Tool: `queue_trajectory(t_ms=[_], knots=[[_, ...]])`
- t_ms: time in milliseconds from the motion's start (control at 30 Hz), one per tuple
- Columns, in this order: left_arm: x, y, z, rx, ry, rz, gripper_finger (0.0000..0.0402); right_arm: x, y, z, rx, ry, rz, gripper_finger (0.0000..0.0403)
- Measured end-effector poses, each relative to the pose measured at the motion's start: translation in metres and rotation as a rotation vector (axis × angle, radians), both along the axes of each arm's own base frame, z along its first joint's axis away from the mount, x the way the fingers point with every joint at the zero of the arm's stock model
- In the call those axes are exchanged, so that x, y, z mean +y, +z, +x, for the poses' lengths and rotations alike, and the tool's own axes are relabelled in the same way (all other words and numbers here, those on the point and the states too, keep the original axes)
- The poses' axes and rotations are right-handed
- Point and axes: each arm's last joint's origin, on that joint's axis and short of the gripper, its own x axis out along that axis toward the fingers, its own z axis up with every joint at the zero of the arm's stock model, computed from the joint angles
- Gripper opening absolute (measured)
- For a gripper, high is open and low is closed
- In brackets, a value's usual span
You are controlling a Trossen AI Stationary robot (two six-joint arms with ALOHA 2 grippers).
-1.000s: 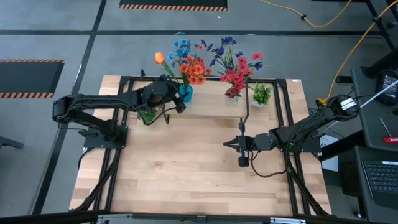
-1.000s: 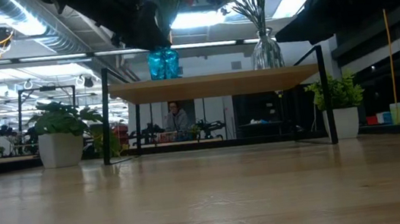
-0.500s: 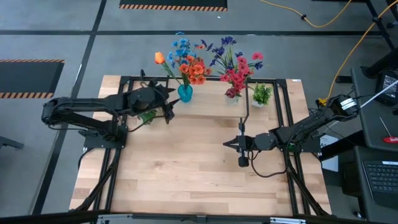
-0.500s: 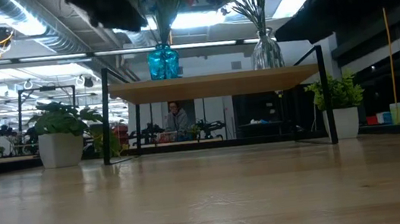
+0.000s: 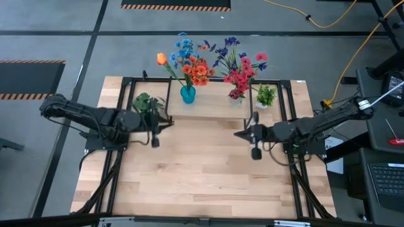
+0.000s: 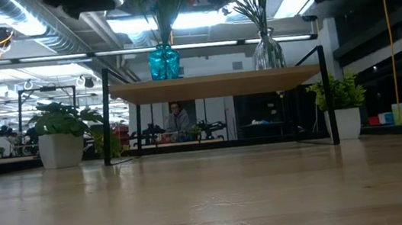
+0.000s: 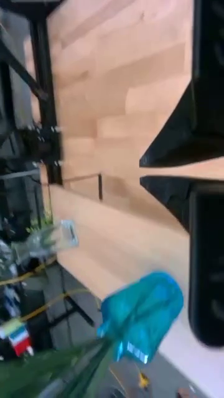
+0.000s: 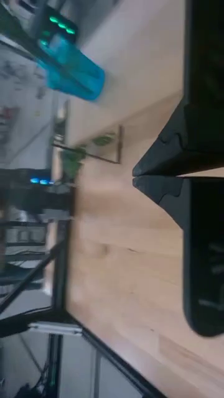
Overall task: Pick and place flowers into a vace then onto a shelf
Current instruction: Return to Home Position
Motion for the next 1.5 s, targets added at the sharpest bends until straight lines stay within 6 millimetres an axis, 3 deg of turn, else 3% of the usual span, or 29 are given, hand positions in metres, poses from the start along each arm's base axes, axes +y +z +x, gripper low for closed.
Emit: queue_trajectory(t_ms=[100, 233, 433, 700, 1200, 1500], knots=[[-0.009, -0.023, -0.007, -0.036, -0.046, -0.005, 0.0006, -0.006, 0.004, -0.017, -0.048, 0.006, -0.006, 0.0002], [-0.012, -0.05, -0.021, -0.142, -0.11, -0.039, 0.0002, -0.011, -0.012, -0.033, -0.07, 0.006, 0.008, 0.0002], [-0.005, -0.086, -0.042, -0.307, -0.219, -0.049, 0.0001, -0.013, -0.047, -0.044, -0.13, 0.08, 0.036, 0.0002], [0.014, -0.122, -0.055, -0.376, -0.181, -0.084, 0.0001, -0.026, -0.063, -0.058, -0.219, 0.097, 0.02, 0.0001], [0.027, -0.118, -0.07, -0.414, -0.15, 0.001, 0.0001, -0.05, -0.063, -0.093, -0.24, 0.128, 0.008, 0.0001], [0.031, -0.115, -0.077, -0.451, -0.117, 0.022, 0.0002, -0.05, -0.083, -0.101, -0.33, 0.147, -0.024, 0.0001]])
